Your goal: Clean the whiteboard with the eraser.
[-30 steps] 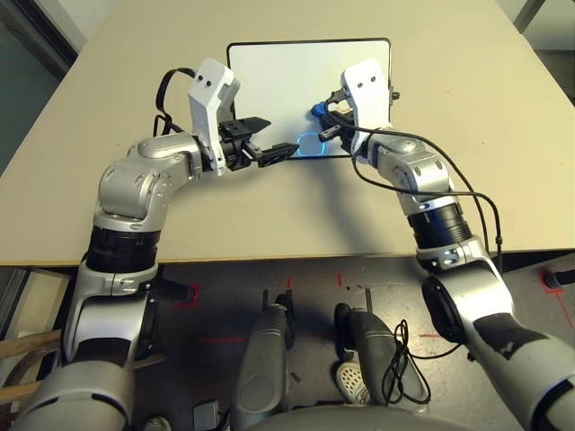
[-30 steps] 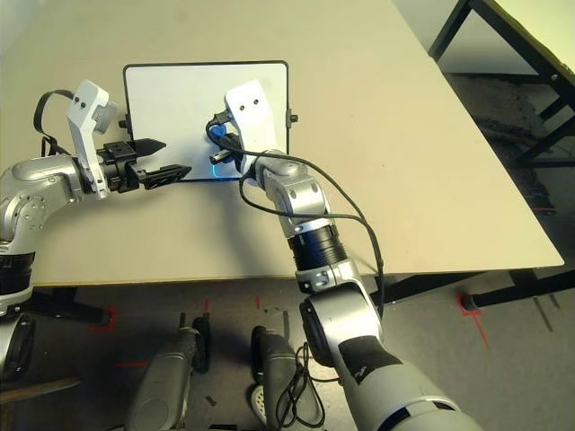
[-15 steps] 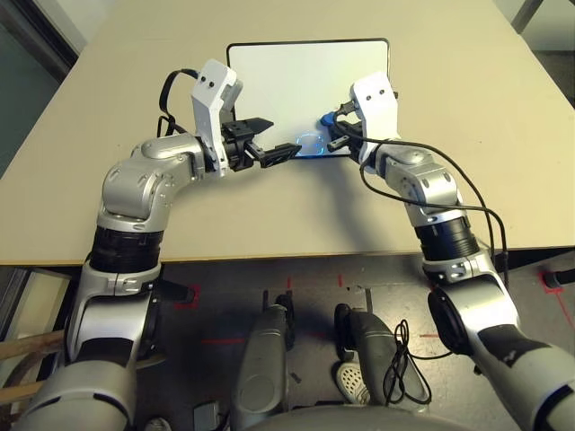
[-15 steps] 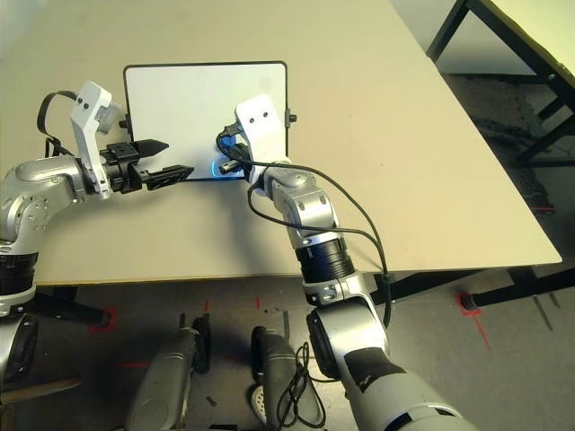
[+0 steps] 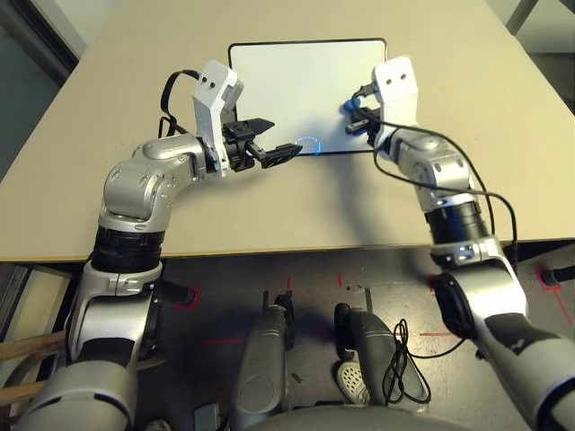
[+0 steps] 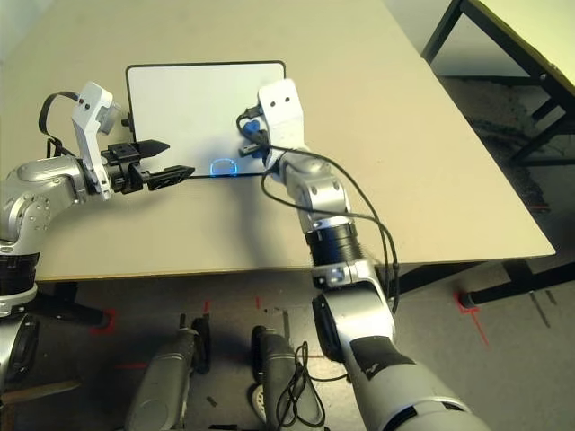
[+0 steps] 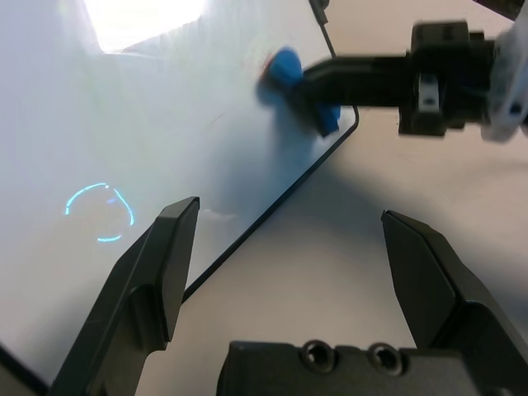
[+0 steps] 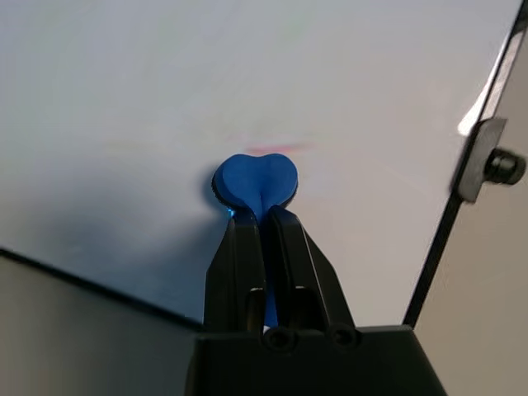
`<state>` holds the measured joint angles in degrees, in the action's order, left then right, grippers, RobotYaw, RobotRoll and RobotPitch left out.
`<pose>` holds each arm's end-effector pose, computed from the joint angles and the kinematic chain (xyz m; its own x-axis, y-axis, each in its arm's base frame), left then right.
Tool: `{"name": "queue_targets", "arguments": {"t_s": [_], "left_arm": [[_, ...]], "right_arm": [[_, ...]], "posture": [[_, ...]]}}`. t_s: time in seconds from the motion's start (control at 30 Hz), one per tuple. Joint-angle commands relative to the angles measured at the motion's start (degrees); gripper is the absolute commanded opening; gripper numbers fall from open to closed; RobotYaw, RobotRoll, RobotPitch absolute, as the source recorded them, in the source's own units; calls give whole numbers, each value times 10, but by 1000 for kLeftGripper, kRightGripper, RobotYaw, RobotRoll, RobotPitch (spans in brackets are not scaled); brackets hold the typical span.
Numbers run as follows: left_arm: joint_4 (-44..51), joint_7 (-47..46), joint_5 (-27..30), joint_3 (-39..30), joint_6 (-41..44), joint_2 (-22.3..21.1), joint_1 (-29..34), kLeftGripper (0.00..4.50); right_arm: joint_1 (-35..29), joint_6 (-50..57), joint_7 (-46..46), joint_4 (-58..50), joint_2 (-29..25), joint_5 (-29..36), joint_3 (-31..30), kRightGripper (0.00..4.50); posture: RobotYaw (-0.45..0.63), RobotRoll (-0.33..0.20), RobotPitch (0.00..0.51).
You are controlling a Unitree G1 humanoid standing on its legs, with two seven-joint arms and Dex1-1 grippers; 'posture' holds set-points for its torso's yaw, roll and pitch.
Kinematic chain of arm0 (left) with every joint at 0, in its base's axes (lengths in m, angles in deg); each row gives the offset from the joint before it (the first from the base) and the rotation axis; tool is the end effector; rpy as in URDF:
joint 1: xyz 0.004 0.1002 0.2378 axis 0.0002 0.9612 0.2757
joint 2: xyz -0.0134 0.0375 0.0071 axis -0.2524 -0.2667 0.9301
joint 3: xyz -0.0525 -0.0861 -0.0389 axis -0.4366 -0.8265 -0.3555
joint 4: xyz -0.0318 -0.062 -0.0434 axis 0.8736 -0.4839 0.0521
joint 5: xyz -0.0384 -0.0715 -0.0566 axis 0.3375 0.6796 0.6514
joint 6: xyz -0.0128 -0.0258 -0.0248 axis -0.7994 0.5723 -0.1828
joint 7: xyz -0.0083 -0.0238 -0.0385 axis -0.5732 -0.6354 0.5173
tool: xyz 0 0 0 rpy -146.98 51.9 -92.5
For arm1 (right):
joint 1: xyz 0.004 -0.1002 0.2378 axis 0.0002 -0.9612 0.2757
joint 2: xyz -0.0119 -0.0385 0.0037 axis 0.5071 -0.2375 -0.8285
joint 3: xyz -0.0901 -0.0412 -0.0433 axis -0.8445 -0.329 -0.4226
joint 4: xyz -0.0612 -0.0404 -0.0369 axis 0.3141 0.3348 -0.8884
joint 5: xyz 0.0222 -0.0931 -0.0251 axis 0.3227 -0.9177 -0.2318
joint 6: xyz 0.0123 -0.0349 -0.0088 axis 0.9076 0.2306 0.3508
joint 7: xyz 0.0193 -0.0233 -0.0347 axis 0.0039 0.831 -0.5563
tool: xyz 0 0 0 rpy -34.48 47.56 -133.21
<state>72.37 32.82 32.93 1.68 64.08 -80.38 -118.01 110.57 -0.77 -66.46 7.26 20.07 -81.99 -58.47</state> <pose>0.2944 0.2094 0.2253 0.6734 -0.7163 -0.1828 0.7380 0.6658 0.1098 0.3296 -0.1039 0.1958 0.8963 0.4279 -0.1165 -0.4412 0.8872 -0.1352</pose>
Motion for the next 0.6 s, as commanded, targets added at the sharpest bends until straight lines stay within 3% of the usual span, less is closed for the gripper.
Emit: {"name": "queue_targets", "arguments": {"t_s": [0.03,0.33,0.43,0.6], "left_arm": [[1,3,1,7,-1,-1,9,4500],[2,3,2,6,-1,0,13,4500],[3,2,2,6,0,1,15,4500],[2,3,2,5,0,1,15,4500]], "right_arm": [[-1,21,-9,3,3,-1,-10,1],[77,-36,11,88,-15,-6,29,1],[68,-31,5,84,-11,-6,25,1],[3,28,-18,-3,7,-2,-20,1]], "posture": [[61,0,289],[60,0,294],[60,0,296],[59,0,298]]}}
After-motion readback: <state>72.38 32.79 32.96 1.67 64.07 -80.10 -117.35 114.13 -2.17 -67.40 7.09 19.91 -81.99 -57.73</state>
